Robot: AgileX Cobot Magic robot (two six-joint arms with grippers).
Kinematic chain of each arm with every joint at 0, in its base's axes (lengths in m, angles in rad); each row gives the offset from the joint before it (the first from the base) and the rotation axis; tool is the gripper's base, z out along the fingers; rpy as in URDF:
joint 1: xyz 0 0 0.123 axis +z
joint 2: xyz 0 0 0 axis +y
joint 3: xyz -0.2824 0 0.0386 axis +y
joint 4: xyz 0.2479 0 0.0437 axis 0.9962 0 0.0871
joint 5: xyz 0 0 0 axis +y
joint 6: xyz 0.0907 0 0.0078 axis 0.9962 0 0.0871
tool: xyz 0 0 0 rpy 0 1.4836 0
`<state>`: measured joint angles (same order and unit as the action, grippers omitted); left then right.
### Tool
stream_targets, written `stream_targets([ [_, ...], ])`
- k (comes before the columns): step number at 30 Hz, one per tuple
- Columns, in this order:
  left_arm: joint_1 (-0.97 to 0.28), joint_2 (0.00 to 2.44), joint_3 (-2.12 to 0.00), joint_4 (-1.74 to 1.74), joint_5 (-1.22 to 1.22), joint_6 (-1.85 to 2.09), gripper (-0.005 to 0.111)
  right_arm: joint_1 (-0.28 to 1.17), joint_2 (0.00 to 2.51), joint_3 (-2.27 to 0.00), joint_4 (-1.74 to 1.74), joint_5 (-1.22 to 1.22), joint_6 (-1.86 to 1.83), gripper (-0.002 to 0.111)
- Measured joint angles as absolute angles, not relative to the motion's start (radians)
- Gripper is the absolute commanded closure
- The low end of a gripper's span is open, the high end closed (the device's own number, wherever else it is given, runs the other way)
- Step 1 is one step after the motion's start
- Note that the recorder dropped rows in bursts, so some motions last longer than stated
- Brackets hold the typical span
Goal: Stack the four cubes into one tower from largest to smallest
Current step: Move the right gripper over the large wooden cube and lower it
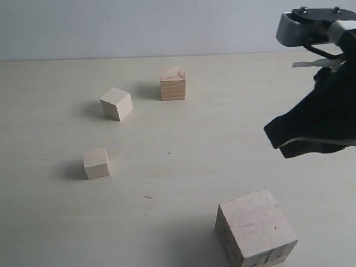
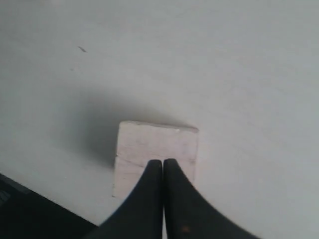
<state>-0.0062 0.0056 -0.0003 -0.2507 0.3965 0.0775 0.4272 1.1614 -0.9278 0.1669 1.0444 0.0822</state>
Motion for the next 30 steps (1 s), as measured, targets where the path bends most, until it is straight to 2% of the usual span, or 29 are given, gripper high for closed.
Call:
stream_targets([
  [4,-0.006,0.006,0.0,-0.251,0.396,0.078,0.107,0.496,1.161,-0.928,0.169,0.984,0.143,0.106],
  [6,-0.006,0.006,0.0,-0.251,0.396,0.078,0.107,0.505,1.161,-0.928,0.169,0.967,0.152,0.096],
  [8,-0.006,0.006,0.0,-0.251,0.396,0.078,0.107,0.509,1.161,-0.928,0.169,0.967,0.154,0.082],
  [13,-0.006,0.006,0.0,-0.251,0.396,0.078,0.107,0.511,1.175,-0.928,0.151,0.955,0.049,0.026],
  [15,-0.006,0.006,0.0,-0.251,0.396,0.078,0.107,0.511,1.203,-0.928,0.11,0.895,0.015,0.012],
  [20,-0.006,0.006,0.0,-0.251,0.396,0.078,0.107,0.511,1.281,-0.928,0.028,0.792,-0.008,0.009],
  [30,-0.006,0.006,0.0,-0.251,0.396,0.078,0.107,0.511,1.297,-0.932,-0.016,0.86,0.218,0.009],
])
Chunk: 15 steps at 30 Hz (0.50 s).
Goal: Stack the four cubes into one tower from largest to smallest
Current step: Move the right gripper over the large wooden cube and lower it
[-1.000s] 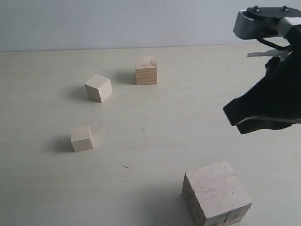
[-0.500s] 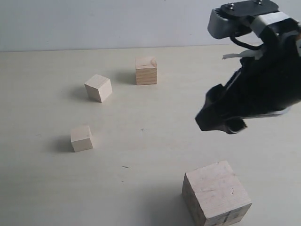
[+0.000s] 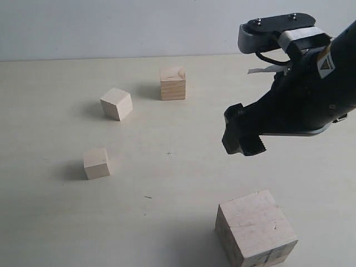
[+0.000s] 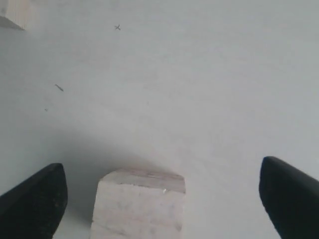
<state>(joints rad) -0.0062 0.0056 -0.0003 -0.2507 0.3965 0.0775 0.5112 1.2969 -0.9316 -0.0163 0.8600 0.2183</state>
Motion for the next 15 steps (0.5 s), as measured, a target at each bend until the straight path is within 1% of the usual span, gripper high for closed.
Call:
stream_targets([
  [8,-0.006,0.006,0.0,-0.251,0.396,0.078,0.107,0.511,1.297,-0.932,0.048,0.847,0.261,0.009],
  [11,-0.006,0.006,0.0,-0.251,0.396,0.078,0.107,0.511,1.297,-0.932,0.184,0.853,0.266,0.009],
  [15,-0.006,0.006,0.0,-0.251,0.396,0.078,0.107,0.511,1.298,-0.932,0.24,0.686,0.222,0.009],
])
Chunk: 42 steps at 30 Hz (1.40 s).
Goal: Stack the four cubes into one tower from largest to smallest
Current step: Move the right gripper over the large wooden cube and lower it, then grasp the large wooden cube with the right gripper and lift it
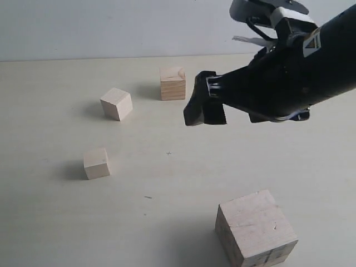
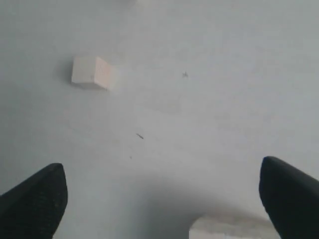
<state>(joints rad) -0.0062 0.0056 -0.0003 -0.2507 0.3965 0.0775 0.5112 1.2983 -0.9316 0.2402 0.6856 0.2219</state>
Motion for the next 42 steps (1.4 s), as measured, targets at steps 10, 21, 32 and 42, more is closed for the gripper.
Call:
stream_targets([
  [10,-0.006,0.006,0.0,-0.251,0.396,0.078,0.107,0.511,1.433,-0.864,0.105,1.083,0.342,0.009],
  [21,-0.006,0.006,0.0,-0.251,0.396,0.078,0.107,0.511,1.499,-0.855,0.301,0.97,0.26,0.009],
  [32,-0.006,0.006,0.0,-0.251,0.396,0.078,0.107,0.511,1.501,-0.855,0.162,0.914,0.348,0.009],
  [42,-0.006,0.006,0.0,-0.251,0.396,0.078,0.107,0.511,1.61,-0.855,0.162,0.943,0.274,0.01],
])
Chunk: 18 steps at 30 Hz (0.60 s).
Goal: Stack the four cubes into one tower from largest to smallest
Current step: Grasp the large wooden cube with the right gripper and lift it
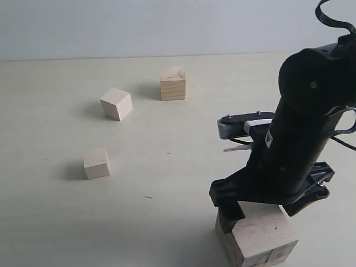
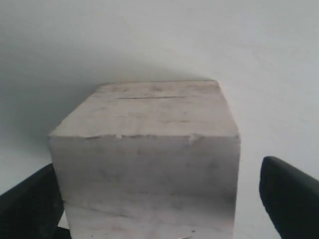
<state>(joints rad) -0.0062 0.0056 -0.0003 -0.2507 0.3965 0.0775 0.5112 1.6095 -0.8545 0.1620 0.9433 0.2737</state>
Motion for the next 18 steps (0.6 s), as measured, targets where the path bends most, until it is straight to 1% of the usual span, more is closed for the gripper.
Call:
stream_targets([
  [3,-0.006,0.006,0.0,-0.251,0.396,0.078,0.107,0.511,1.626,-0.855,0.162,0.943,0.274,0.019],
  [8,-0.006,0.006,0.0,-0.251,0.396,0.078,0.107,0.511,1.652,-0.855,0.166,0.947,0.282,0.05],
  [10,-0.006,0.006,0.0,-0.251,0.396,0.078,0.107,0.511,1.652,-0.855,0.169,0.947,0.284,0.059],
  [12,-0.006,0.006,0.0,-0.251,0.396,0.078,0.107,0.511,1.654,-0.855,0.176,0.941,0.284,0.061],
  [15,-0.006,0.006,0.0,-0.251,0.396,0.078,0.107,0.511,1.654,-0.855,0.188,0.924,0.296,0.061],
  [18,-0.006,0.006,0.0,-0.251,0.396,0.078,0.107,0.511,1.652,-0.855,0.218,0.852,0.302,0.061],
])
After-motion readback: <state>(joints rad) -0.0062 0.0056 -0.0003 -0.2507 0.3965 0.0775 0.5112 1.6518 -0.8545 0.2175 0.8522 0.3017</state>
